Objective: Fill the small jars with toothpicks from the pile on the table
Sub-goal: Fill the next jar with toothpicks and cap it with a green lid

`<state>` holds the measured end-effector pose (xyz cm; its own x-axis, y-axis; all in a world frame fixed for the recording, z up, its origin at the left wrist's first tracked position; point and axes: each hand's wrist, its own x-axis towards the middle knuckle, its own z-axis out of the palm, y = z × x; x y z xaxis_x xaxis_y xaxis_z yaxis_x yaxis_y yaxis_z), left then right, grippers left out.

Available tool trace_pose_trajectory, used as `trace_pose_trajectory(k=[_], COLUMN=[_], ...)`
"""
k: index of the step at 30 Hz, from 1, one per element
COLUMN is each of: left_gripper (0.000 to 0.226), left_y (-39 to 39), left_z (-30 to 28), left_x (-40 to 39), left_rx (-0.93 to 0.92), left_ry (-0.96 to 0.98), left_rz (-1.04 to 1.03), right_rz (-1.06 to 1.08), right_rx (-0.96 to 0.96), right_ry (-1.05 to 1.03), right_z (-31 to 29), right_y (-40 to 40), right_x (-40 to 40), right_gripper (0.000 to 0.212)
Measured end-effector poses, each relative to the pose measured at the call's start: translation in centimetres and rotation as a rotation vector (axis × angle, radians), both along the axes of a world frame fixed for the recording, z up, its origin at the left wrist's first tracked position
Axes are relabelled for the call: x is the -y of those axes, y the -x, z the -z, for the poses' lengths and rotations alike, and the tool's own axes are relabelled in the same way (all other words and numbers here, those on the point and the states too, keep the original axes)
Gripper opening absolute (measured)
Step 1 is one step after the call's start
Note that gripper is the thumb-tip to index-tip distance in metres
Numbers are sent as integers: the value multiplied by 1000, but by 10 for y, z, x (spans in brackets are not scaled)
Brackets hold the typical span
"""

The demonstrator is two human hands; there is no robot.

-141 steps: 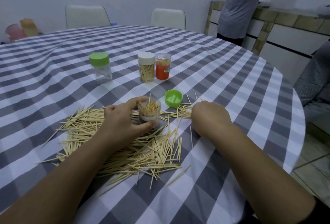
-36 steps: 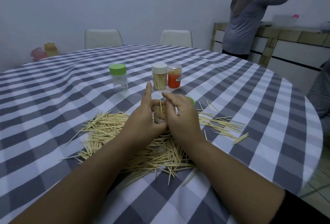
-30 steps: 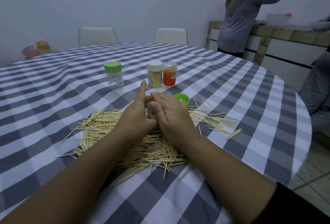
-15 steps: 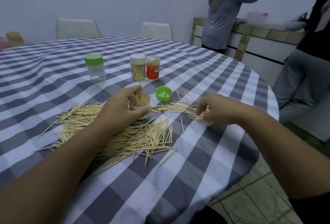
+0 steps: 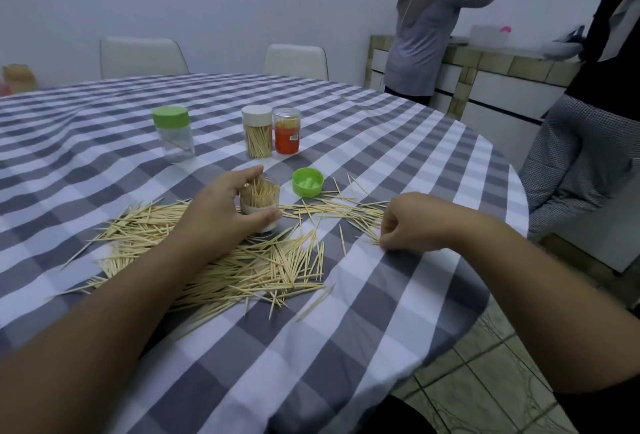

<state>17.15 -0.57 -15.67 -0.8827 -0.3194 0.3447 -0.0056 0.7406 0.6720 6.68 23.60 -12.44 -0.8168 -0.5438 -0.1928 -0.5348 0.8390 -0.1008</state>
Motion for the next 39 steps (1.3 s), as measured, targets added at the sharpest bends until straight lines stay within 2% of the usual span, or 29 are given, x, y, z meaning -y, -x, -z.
trace_pose_trajectory(k=[2, 5, 7, 9, 11, 15, 18, 23, 26, 39], left_gripper=[74, 74, 74, 74, 74, 74, 74, 74, 75, 77], left_y=[0, 0, 0, 0, 0, 2, 3, 2, 3, 3], left_z=[0, 0, -1, -1, 0, 0, 1, 1, 1, 1], left_x=[0, 0, 0, 0, 1, 2, 3, 3, 3, 4], left_rx=[-5, -11, -13, -14, -12, -11, -9, -8, -5, 9], left_ry=[-6, 11, 6, 6, 12, 18, 23, 30, 41, 59], left_rz=[4, 6, 8, 10, 11, 15, 16, 19, 21, 21], right_rz=[11, 32, 47, 56, 42, 17, 18, -75, -115, -33], right_rx=[-35, -217, -218, -122, -82, -136, -202, -443, -531, -477], right_ry=[62, 105, 156, 196, 158, 21, -90, -131, -130, -108], right_z=[6, 15, 17, 17, 18, 22, 25, 34, 38, 30], right_y=[-1, 0, 1, 1, 4, 13, 14, 11, 5, -10], right_x=[6, 13, 15, 17, 20, 23, 25, 28, 30, 36], right_gripper=[15, 11, 27, 53, 66, 50, 49, 30, 27, 23])
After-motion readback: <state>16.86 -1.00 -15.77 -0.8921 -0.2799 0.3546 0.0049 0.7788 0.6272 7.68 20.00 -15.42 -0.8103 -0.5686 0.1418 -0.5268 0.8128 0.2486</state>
